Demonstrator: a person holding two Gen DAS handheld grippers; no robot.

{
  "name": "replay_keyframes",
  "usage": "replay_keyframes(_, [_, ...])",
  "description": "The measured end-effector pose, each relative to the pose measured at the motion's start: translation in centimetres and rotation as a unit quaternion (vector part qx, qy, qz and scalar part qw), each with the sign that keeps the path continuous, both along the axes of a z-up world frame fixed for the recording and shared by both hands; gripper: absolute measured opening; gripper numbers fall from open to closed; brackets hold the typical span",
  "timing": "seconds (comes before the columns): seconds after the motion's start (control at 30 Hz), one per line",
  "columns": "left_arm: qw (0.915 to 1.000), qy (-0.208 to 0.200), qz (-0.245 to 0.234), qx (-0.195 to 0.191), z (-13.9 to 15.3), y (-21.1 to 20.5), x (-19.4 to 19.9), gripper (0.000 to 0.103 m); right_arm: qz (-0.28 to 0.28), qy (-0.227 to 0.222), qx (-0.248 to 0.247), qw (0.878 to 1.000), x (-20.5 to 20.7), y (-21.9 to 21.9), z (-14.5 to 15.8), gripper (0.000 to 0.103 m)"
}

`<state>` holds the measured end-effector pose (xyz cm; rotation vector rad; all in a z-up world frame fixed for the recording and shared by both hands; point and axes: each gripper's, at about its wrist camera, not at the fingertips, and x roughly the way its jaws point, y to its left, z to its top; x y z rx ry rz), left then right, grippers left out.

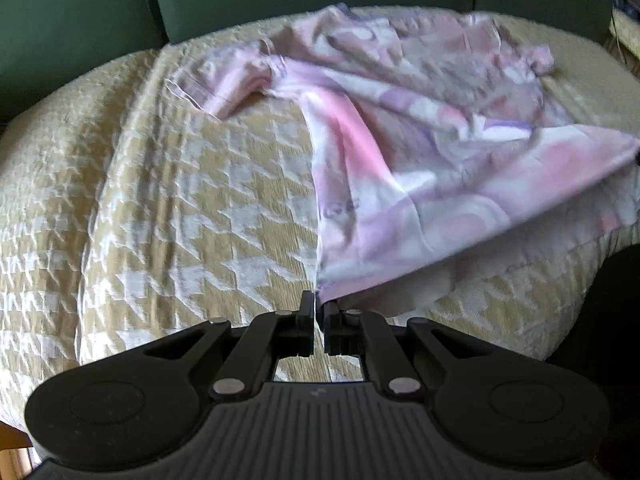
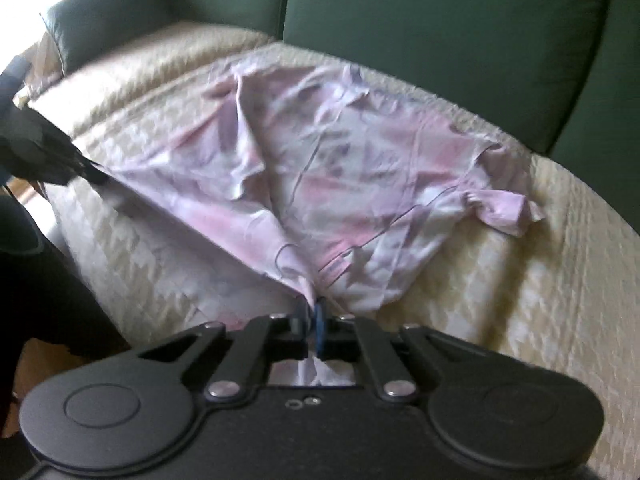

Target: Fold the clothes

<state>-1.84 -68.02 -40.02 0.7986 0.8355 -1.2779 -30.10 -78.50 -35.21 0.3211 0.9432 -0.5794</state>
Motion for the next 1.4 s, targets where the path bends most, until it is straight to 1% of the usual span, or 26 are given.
replay_keyframes(0.07, [0.9999, 0.000, 0.003, -0.012, 0.8, 0.5, 0.2, 0.003, 0.004, -0.016, 0.010, 1.000, -0.7, 0.5, 1.0, 0.103])
replay_keyframes(0.13, [0.9997, 0.001, 0.010, -0.021, 1.4, 0.9, 0.5, 0.003, 0.012, -0.024, 0.019, 0.999, -0.5, 1.1, 1.4, 0.103])
replay_keyframes(0.23, [0.9991, 0.001, 0.033, -0.027, 2.0, 1.4, 1.5, 0.003, 0.029, -0.029, 0.038, 0.998, 0.6, 2.2, 1.0, 0.103])
replay_keyframes(0.3, [0.9985, 0.005, 0.048, -0.025, 2.0, 1.5, 2.2, 0.003, 0.045, -0.022, 0.045, 0.998, 1.5, 3.1, 0.4, 0.103])
replay_keyframes(0.43, [0.9982, 0.012, 0.058, -0.009, 1.2, 1.6, 3.0, 0.003, 0.048, 0.001, 0.068, 0.997, 2.4, 3.5, -1.3, 0.103])
replay_keyframes(0.47, [0.9982, 0.010, 0.060, -0.004, 1.0, 1.6, 3.1, 0.005, 0.049, 0.008, 0.072, 0.996, 2.4, 3.5, -1.5, 0.103])
replay_keyframes(0.5, [0.9981, 0.008, 0.062, 0.002, 0.8, 1.6, 3.1, 0.013, 0.050, 0.015, 0.077, 0.996, 2.4, 3.5, -1.7, 0.103])
replay_keyframes(0.53, [0.9979, 0.007, 0.063, 0.007, 0.6, 1.7, 3.2, 0.025, 0.052, 0.019, 0.079, 0.995, 2.1, 3.4, -1.7, 0.103])
replay_keyframes(0.57, [0.9979, 0.004, 0.063, 0.012, 0.5, 1.7, 3.3, 0.030, 0.055, 0.016, 0.079, 0.995, 1.7, 3.3, -1.4, 0.103])
replay_keyframes(0.63, [0.9979, 0.000, 0.063, 0.016, 0.6, 2.0, 3.7, 0.050, 0.057, 0.009, 0.082, 0.995, 0.6, 3.1, -0.9, 0.103])
replay_keyframes(0.67, [0.9978, -0.001, 0.064, 0.014, 0.7, 2.2, 3.9, 0.053, 0.054, 0.007, 0.082, 0.995, 0.1, 3.1, -0.6, 0.103])
replay_keyframes(0.7, [0.9978, -0.003, 0.065, 0.012, 0.9, 2.4, 4.1, 0.054, 0.050, 0.007, 0.080, 0.995, -0.5, 2.9, -0.4, 0.103])
replay_keyframes(0.8, [0.9972, 0.011, 0.073, -0.013, 2.3, 2.8, 4.6, 0.054, 0.027, 0.017, 0.071, 0.997, -2.5, 2.1, 0.0, 0.103])
replay_keyframes(0.87, [0.9974, 0.004, 0.065, -0.030, 3.3, 2.4, 4.1, 0.052, 0.013, 0.032, 0.066, 0.997, -3.4, 1.7, -0.4, 0.103])
replay_keyframes(0.9, [0.9976, -0.002, 0.059, -0.037, 3.8, 2.0, 3.9, 0.050, 0.008, 0.040, 0.064, 0.997, -3.7, 1.6, -0.7, 0.103])
replay_keyframes(1.23, [0.9976, -0.002, 0.069, 0.007, 3.6, 3.5, 5.3, 0.050, -0.001, 0.094, 0.053, 0.994, -4.3, 1.3, -5.2, 0.103])
replay_keyframes(1.33, [0.9972, -0.002, 0.072, 0.021, 3.5, 4.0, 5.7, 0.050, 0.001, 0.095, 0.049, 0.994, -4.3, 1.4, -5.7, 0.103])
replay_keyframes(1.4, [0.9971, -0.018, 0.056, 0.047, 2.6, 4.4, 5.1, 0.050, 0.003, 0.092, 0.046, 0.995, -4.4, 1.4, -5.5, 0.103])
